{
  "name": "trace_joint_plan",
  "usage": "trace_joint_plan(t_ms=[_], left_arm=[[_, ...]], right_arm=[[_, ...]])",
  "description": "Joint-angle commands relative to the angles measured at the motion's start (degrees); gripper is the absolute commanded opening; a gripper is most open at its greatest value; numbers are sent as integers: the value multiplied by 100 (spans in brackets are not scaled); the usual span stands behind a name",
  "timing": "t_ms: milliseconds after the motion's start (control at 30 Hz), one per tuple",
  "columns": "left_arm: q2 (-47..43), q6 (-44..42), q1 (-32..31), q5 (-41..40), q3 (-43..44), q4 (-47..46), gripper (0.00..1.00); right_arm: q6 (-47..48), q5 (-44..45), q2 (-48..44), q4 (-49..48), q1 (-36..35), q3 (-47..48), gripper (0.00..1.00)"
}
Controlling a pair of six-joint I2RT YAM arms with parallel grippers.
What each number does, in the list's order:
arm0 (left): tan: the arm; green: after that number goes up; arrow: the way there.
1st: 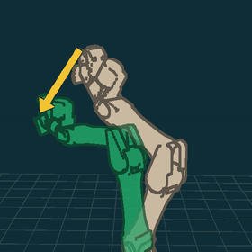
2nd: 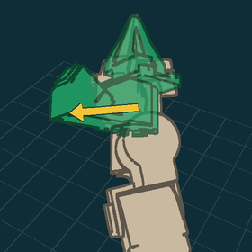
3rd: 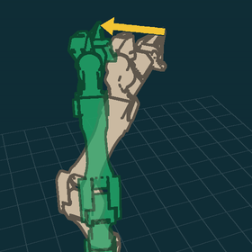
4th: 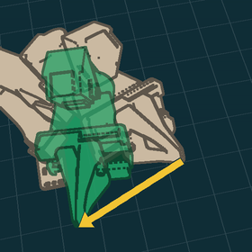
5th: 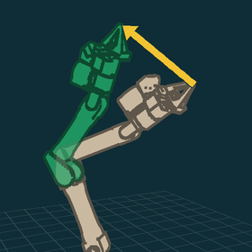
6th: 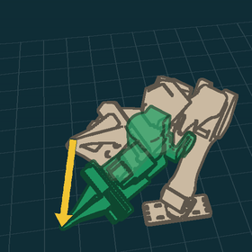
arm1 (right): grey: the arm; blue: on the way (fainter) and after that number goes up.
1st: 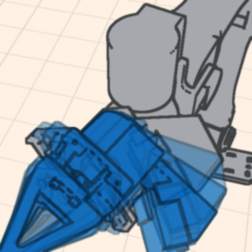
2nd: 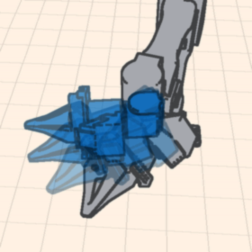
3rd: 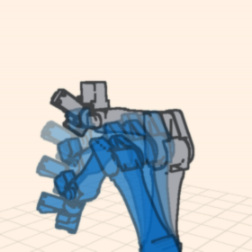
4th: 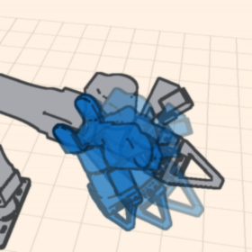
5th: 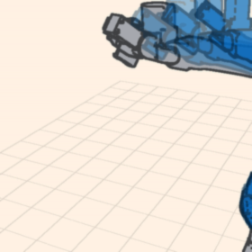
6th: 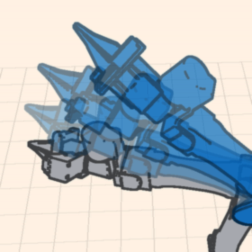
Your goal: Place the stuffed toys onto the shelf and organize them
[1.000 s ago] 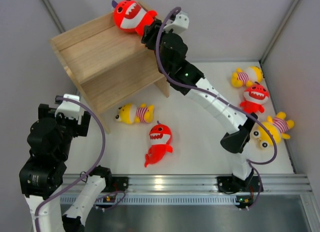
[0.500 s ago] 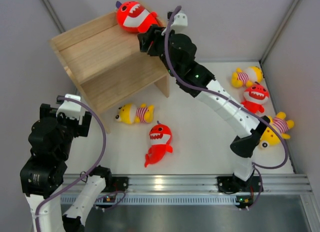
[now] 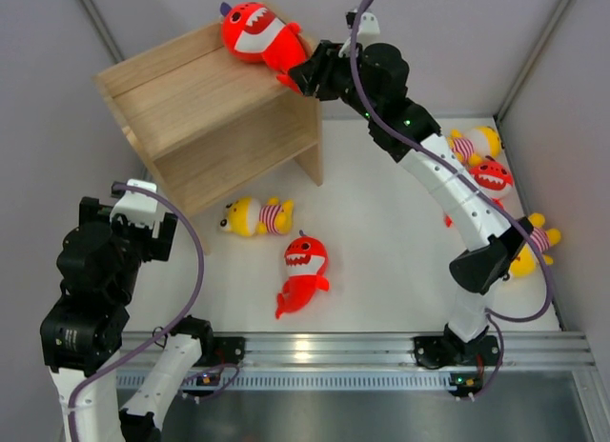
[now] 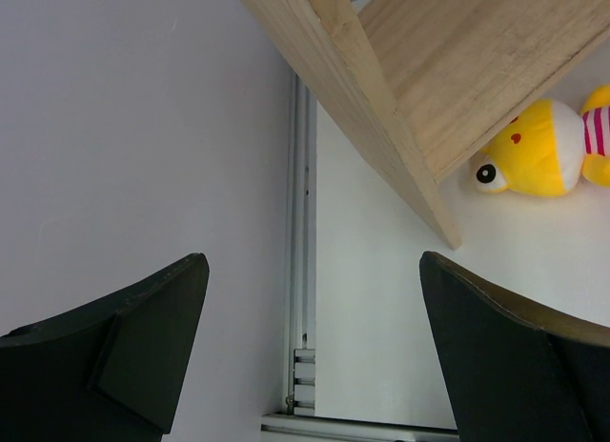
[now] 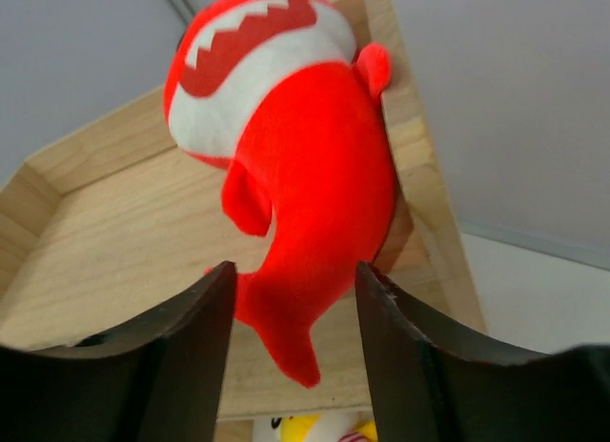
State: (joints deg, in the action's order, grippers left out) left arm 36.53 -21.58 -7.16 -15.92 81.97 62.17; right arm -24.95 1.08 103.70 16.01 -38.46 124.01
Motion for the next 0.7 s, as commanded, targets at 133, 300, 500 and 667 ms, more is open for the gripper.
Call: trace_joint_plan(t_ms=[133, 300, 500, 667], left_arm=[[20, -48, 13, -16, -85, -30, 99], [20, -56, 4, -25, -103, -38, 99], [20, -56, 4, -7, -138, -30, 99], [29, -56, 4, 10, -129, -38, 99]], right_arm=[[-353, -846, 10, -177, -91, -386, 42], [-370, -970, 19, -274, -197, -369, 37], [-668, -855, -165, -432, -206, -535, 37], [-1608, -820, -342, -1317, -267, -1193, 20]])
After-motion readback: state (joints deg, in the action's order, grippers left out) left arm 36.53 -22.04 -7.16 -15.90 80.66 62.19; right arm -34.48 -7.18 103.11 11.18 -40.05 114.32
